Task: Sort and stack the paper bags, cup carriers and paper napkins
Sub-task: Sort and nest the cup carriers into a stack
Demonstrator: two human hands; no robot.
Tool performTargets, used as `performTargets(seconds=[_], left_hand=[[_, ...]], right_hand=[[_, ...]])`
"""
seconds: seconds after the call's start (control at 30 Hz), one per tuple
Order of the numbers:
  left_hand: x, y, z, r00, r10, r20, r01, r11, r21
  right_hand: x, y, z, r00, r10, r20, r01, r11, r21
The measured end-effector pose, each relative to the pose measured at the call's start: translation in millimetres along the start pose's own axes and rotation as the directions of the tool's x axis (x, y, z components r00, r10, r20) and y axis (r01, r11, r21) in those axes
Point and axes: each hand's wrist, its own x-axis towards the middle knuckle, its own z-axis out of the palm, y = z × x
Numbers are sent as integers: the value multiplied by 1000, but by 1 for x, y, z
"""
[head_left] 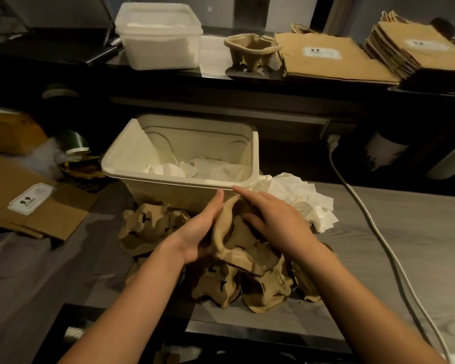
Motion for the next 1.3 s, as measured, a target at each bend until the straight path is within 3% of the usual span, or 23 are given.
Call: performTargets(seconds=[0.13, 0.23, 0.37, 0.47, 0.53, 0.87, 0.97, 1.07, 1.3], left_hand=[[-1, 0, -5, 999, 35, 12, -36, 996, 84], [-1, -1, -15, 998, 55, 13, -56, 998, 37], [1, -2, -28, 997, 74, -11, -75, 994, -78], [1, 1, -31, 997, 72, -7, -72, 987, -142], [1, 3, -31, 997, 73, -4, -72, 985, -155], [-3, 3, -32, 996, 85, 1, -83, 978, -193], [-3, 4, -34, 996, 83, -25, -86, 980, -180], [-2, 5, -34, 997, 79, -27, -82, 982, -173], [0, 7, -26, 997, 73, 1, -72, 988, -134]], right_hand=[[-3, 5, 1, 994, 102, -39, -95, 984, 153], [-12, 21, 0, 972, 232, -43, -215, 948, 233], [-27, 53, 8, 942, 230, 243, -219, 973, -71], [-36, 59, 22, 854, 217, 473, -191, 976, -104], [-37, 58, 28, 819, 231, 525, -209, 973, -102], [-18, 57, 37, 810, 305, 502, -145, 932, -332], [-19, 61, 37, 831, 315, 458, -256, 948, -187], [-24, 67, 29, 878, 290, 380, -345, 935, 83], [-29, 58, -18, 952, 302, 45, -294, 867, 403]])
